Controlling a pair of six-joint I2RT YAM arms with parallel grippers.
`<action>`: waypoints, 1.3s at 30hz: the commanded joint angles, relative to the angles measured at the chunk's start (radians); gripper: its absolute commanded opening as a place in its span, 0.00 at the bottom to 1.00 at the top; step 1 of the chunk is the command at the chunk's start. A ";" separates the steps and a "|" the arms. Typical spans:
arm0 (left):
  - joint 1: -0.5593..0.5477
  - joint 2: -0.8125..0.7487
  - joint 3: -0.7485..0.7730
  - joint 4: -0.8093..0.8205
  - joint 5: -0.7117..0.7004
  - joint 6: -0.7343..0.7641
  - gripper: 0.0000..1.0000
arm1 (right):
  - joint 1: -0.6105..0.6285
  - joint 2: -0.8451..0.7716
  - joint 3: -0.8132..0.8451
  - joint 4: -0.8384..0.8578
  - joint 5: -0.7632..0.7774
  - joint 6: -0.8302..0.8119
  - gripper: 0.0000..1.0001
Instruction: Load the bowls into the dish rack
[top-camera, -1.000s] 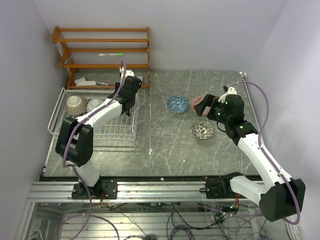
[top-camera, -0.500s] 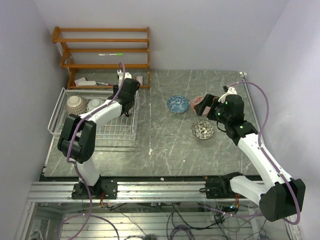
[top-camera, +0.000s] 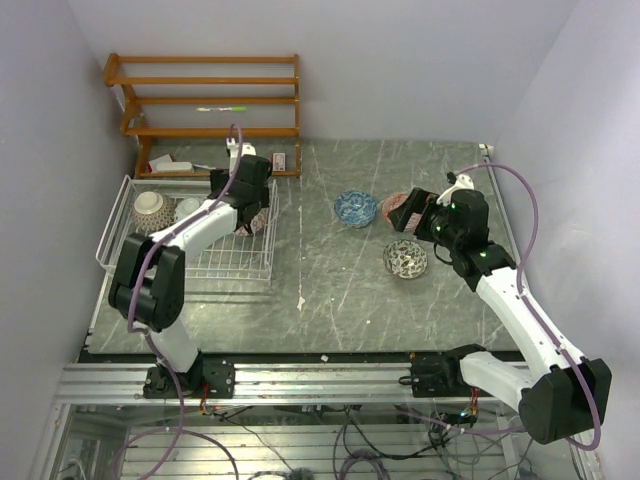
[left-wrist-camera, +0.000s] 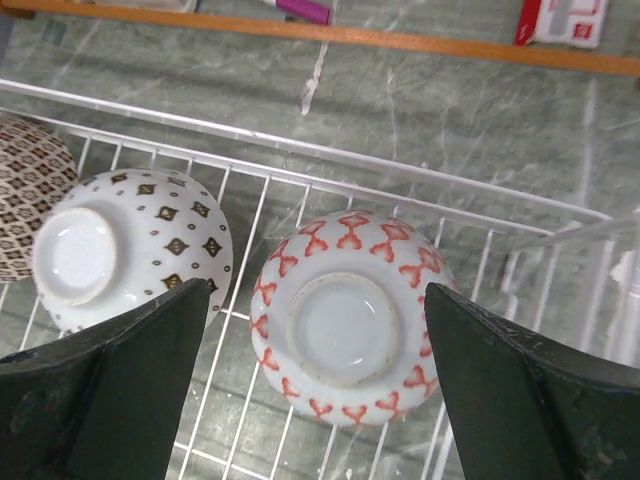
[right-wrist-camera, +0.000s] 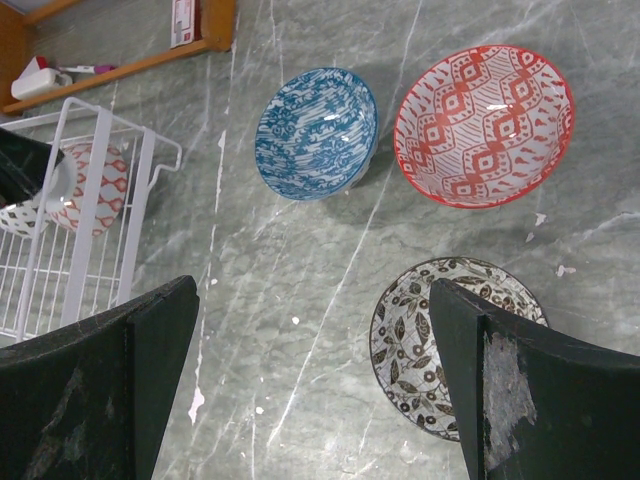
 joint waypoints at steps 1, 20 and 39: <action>-0.008 -0.150 0.016 -0.021 0.018 -0.006 1.00 | -0.007 -0.038 0.026 -0.020 0.008 -0.008 1.00; -0.373 -0.126 0.036 0.203 0.436 0.336 0.99 | -0.007 -0.116 0.300 -0.225 0.142 0.006 1.00; -0.415 0.377 0.468 -0.008 0.818 0.589 0.92 | -0.007 -0.145 0.265 -0.218 0.159 0.026 1.00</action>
